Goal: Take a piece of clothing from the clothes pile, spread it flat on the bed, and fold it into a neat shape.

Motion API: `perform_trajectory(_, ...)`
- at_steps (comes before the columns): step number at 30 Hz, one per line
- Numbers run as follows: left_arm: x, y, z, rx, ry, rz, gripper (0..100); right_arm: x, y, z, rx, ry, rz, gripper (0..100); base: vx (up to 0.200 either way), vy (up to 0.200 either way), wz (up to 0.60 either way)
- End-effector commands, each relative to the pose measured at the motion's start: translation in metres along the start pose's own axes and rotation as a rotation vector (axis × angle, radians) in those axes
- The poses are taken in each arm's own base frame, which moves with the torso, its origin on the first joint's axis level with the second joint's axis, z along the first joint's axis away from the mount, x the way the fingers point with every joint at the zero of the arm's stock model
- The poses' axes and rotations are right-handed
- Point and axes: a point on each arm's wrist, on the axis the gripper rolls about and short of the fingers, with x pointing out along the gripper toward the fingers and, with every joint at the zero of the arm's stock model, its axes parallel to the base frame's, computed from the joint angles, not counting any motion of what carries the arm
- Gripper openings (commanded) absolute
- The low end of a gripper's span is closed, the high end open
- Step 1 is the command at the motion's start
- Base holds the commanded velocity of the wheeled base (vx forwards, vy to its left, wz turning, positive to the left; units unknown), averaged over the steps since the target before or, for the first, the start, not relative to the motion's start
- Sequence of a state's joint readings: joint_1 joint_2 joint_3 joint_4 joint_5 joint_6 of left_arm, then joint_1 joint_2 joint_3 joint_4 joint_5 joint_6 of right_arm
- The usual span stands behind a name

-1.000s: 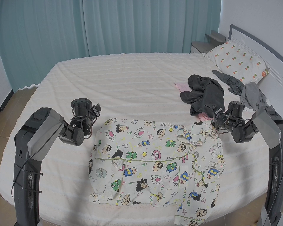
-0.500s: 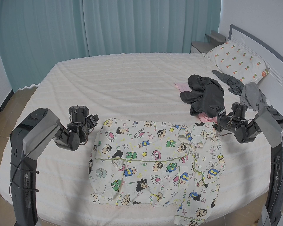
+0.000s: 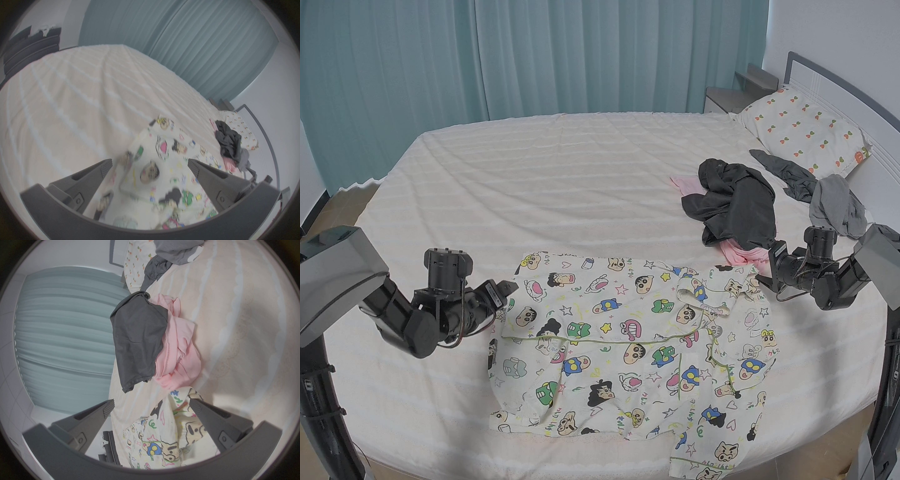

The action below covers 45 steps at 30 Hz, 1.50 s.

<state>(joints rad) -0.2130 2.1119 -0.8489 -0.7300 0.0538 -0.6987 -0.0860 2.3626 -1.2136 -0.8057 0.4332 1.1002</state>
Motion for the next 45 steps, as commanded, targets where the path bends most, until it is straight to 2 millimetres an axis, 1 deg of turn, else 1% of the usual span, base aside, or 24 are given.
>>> perform_trajectory(1,-0.067,-0.013,-0.029,-0.019,0.111,-0.089,100,-0.015,0.009,-0.004,-0.08,0.004,0.008,100,0.0,0.0,0.0)
perform_trajectory(4,-0.081,-0.011,-0.043,-0.015,0.155,-0.091,100,-0.022,0.015,-0.006,-0.081,0.006,0.01,100,0.0,0.0,0.0)
perform_trajectory(6,-0.093,-0.011,-0.055,-0.024,0.205,-0.104,100,-0.028,0.016,-0.011,-0.078,0.014,0.001,100,0.0,0.0,0.0)
perform_trajectory(7,-0.094,-0.011,-0.056,-0.028,0.209,-0.105,100,-0.029,0.017,-0.012,-0.078,0.014,0.001,100,0.0,0.0,0.0)
perform_trajectory(9,-0.099,-0.014,-0.066,-0.065,0.247,-0.112,100,-0.037,0.019,-0.023,-0.076,0.032,-0.011,100,0.0,0.0,0.0)
perform_trajectory(12,-0.1,-0.014,-0.074,-0.084,0.277,-0.101,100,-0.056,0.026,-0.031,-0.071,0.039,-0.003,100,0.0,0.0,0.0)
perform_trajectory(13,-0.1,-0.014,-0.074,-0.084,0.277,-0.101,100,-0.056,0.026,-0.031,-0.071,0.039,-0.003,100,0.0,0.0,0.0)
perform_trajectory(14,-0.1,-0.012,-0.079,-0.086,0.295,-0.089,100,-0.068,0.028,-0.038,-0.074,0.039,-0.004,100,0.0,0.0,0.0)
perform_trajectory(16,-0.099,-0.011,-0.082,-0.094,0.308,-0.082,100,-0.075,0.032,-0.042,-0.075,0.033,0.004,100,0.0,0.0,0.0)
perform_trajectory(17,-0.099,-0.01,-0.086,-0.113,0.323,-0.071,100,-0.085,0.036,-0.045,-0.074,0.014,0.01,100,0.0,0.0,0.0)
perform_trajectory(18,-0.098,-0.009,-0.09,-0.13,0.336,-0.058,100,-0.092,0.037,-0.047,-0.069,0.001,0.011,100,0.0,0.0,0.0)
perform_trajectory(19,-0.097,-0.009,-0.091,-0.133,0.34,-0.054,100,-0.094,0.037,-0.048,-0.067,-0.002,0.011,100,0.0,0.0,0.0)
perform_trajectory(21,-0.095,-0.004,-0.101,-0.149,0.372,-0.018,100,-0.106,0.037,-0.051,-0.06,-0.036,0.023,100,0.0,0.0,0.0)
perform_trajectory(23,-0.094,-0.003,-0.105,-0.154,0.385,-0.004,100,-0.111,0.032,-0.051,-0.062,-0.058,0.027,100,0.0,0.0,0.0)
perform_trajectory(25,-0.093,-0.003,-0.112,-0.173,0.404,0.01,100,-0.115,0.022,-0.052,-0.062,-0.083,0.04,100,0.0,0.0,0.0)
perform_trajectory(29,-0.095,-0.007,-0.118,-0.208,0.424,0.01,100,-0.117,0.01,-0.058,-0.063,-0.094,0.056,100,0.0,0.0,0.0)
perform_trajectory(31,-0.096,-0.009,-0.122,-0.212,0.435,0.009,100,-0.118,0.008,-0.059,-0.077,-0.11,0.083,100,0.0,0.0,0.0)
perform_trajectory(36,-0.093,-0.011,-0.122,-0.224,0.433,0.009,100,-0.12,0.006,-0.061,-0.08,-0.11,0.094,100,0.0,0.0,0.0)
perform_trajectory(43,-0.082,-0.011,-0.127,-0.247,0.431,0.04,100,-0.122,0.008,-0.061,-0.079,-0.111,0.1,100,0.0,0.0,0.0)
perform_trajectory(45,-0.076,-0.011,-0.128,-0.246,0.41,0.058,100,-0.123,0.008,-0.061,-0.08,-0.112,0.101,100,0.0,0.0,0.0)
